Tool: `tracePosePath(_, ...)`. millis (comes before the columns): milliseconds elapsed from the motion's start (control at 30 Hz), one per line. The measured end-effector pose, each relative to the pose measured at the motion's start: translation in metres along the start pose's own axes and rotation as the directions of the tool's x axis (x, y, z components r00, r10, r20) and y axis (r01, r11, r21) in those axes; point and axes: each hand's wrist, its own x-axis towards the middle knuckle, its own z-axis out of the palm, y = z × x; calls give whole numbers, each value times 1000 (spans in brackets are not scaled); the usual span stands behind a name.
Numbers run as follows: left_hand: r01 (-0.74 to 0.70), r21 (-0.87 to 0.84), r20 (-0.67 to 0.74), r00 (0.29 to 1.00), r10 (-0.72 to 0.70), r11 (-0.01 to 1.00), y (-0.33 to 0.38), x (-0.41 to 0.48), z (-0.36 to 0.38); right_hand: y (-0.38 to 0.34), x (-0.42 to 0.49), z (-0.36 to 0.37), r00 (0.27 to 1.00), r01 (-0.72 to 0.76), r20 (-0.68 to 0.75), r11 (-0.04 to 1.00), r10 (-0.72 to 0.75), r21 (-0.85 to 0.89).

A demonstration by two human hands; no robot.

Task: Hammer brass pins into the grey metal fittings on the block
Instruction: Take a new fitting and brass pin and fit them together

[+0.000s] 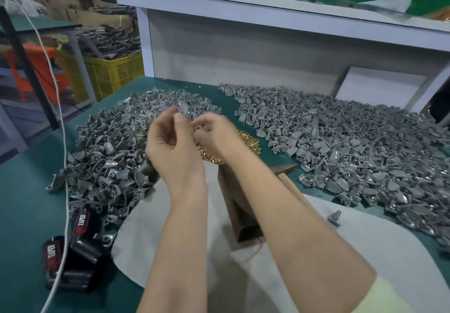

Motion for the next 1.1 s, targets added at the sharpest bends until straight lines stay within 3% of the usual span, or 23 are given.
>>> tracePosePath(100,-6,281,338,937,-93,960,-10,-8,4,20,-31,-59,987,-52,-135,975,82,218)
tracePosePath(167,-153,481,565,807,-172,863,-18,-17,7,33,-56,-87,981,-83,-137,933,139,351)
tracePosePath(233,-281,592,661,705,-256,755,-23,-24,9,44,-80,-105,970,-116,-145,899,194,422)
tracePosePath(367,-459,743,651,664,-368,487,-24,-31,10,57,-109,-104,954,-148,-180,899,239,411)
tracePosePath(433,-510,761,644,671,-369,401,-22,-34,10,61,-111,-94,955,-130,-220,947,200,293)
tracePosePath(533,-522,765,641,673,-369,377,-22,-34,9,63,-107,-79,966,-72,-254,995,52,-69)
tracePosePath(600,-520,765,642,670,-374,381,-23,-34,9,64,-103,-72,969,-36,-247,980,-14,-198)
tracePosePath(767,-524,756,652,658,-377,393,-25,-33,9,67,-98,-64,962,-14,-258,934,-85,-358)
tracePosePath(1100,-557,755,654,680,-331,346,-28,-34,10,50,-92,-63,979,-79,-199,800,-51,-594)
